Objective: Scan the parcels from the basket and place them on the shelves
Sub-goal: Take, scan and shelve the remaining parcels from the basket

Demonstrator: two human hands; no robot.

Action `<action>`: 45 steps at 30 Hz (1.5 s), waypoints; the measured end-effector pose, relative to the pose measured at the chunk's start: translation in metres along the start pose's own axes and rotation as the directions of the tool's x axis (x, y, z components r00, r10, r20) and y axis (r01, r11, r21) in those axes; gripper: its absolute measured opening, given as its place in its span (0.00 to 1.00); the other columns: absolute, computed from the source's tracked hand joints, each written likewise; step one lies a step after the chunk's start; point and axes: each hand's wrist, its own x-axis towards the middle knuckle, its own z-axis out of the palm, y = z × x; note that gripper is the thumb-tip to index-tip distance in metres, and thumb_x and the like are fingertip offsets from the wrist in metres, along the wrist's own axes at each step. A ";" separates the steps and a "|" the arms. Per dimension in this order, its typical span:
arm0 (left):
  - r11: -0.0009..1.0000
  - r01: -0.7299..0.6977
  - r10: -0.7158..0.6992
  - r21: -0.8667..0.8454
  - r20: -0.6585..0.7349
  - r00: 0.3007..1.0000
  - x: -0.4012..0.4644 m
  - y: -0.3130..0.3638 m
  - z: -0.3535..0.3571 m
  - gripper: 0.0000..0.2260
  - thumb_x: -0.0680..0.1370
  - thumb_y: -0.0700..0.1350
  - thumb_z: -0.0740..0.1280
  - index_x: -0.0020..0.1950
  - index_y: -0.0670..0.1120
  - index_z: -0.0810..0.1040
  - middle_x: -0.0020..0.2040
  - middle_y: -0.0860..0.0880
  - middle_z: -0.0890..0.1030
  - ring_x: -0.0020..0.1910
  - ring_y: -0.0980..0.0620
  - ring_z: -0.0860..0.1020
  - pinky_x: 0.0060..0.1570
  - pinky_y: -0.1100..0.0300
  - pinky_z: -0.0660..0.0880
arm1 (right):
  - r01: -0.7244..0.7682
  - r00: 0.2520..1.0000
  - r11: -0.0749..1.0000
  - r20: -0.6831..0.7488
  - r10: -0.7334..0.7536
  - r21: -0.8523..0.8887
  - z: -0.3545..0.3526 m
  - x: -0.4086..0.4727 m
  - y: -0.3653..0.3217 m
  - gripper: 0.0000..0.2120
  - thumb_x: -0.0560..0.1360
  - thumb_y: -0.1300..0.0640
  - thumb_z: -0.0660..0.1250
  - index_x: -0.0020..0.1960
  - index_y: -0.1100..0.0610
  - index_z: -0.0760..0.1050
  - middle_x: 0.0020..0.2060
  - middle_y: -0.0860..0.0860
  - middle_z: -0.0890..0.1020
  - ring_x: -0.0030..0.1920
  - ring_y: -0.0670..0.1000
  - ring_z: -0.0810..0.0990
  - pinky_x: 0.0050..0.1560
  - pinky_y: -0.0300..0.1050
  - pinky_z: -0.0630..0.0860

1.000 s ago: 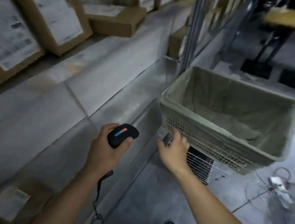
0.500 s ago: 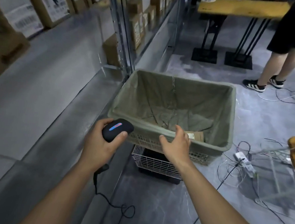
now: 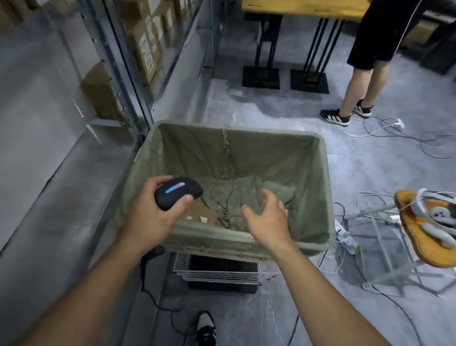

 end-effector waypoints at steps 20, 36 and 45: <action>0.999 0.045 -0.043 -0.012 0.126 0.991 0.134 0.004 0.086 0.25 0.67 0.67 0.76 0.61 0.66 0.74 0.50 0.51 0.84 0.42 0.43 0.82 0.48 0.36 0.82 | -0.148 0.989 0.988 -0.004 0.148 -0.049 -0.017 0.130 0.030 0.33 0.78 0.47 0.68 0.79 0.48 0.60 0.74 0.56 0.64 0.77 0.57 0.56 0.76 0.54 0.59; 0.989 0.140 -0.145 0.049 0.115 0.983 0.144 -0.007 0.137 0.24 0.68 0.66 0.75 0.61 0.65 0.74 0.52 0.62 0.83 0.42 0.44 0.84 0.48 0.38 0.82 | -0.141 0.938 0.939 0.262 0.229 -0.313 -0.002 0.192 0.111 0.41 0.72 0.50 0.73 0.80 0.48 0.58 0.73 0.58 0.63 0.75 0.59 0.57 0.74 0.51 0.61; 0.975 0.192 -0.212 0.110 0.224 0.951 0.139 -0.038 0.161 0.21 0.72 0.60 0.77 0.59 0.67 0.72 0.51 0.64 0.82 0.48 0.63 0.82 0.55 0.49 0.81 | 0.027 0.882 0.846 0.411 0.231 -0.533 0.014 0.209 0.148 0.48 0.68 0.45 0.77 0.81 0.47 0.56 0.77 0.56 0.58 0.77 0.59 0.55 0.76 0.55 0.61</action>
